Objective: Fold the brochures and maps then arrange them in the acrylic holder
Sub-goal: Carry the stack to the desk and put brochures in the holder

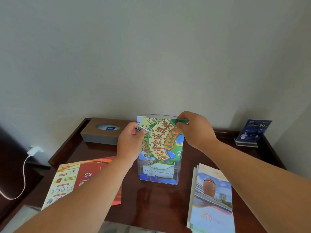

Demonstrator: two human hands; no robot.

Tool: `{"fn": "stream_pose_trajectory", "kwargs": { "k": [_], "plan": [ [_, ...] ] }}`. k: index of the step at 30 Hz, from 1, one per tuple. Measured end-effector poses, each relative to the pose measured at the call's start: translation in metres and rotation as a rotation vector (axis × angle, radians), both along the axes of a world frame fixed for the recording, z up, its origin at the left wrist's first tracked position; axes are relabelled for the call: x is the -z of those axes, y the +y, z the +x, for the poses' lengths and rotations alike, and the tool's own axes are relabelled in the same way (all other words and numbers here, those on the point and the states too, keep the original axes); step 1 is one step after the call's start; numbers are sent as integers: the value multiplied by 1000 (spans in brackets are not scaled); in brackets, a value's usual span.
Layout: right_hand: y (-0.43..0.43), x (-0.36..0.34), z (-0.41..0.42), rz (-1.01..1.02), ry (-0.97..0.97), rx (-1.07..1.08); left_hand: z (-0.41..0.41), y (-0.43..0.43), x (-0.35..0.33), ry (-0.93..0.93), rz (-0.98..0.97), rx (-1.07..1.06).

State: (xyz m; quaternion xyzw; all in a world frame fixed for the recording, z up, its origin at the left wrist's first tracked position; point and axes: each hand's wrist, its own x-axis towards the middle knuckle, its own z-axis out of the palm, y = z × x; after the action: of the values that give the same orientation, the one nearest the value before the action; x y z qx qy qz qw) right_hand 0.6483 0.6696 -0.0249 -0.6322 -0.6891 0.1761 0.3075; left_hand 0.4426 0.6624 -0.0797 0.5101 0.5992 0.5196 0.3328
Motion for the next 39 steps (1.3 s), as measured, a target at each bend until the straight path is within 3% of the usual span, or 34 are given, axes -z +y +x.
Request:
{"fn": "stream_pose_trajectory", "kwargs": {
  "k": [13, 24, 27, 32, 36, 39],
  "plan": [
    [-6, 58, -24, -184, -215, 112, -25, 12, 48, 387, -186, 84],
    [-7, 72, -37, -197, -198, 294, -32, 22, 64, 441, -201, 144],
    [-15, 70, -43, -67, -193, 355, -37, 19, 69, 420, -210, 144],
    [-27, 63, -68, 183, -178, 204, -54, 7, 74, 404, -253, 63],
    [-36, 65, -98, 214, -96, 6, -75, -17, 77, 388, -298, -9],
    [-41, 79, -121, 89, -35, -147, -100, -35, 85, 454, -350, -80]
  ]
}}
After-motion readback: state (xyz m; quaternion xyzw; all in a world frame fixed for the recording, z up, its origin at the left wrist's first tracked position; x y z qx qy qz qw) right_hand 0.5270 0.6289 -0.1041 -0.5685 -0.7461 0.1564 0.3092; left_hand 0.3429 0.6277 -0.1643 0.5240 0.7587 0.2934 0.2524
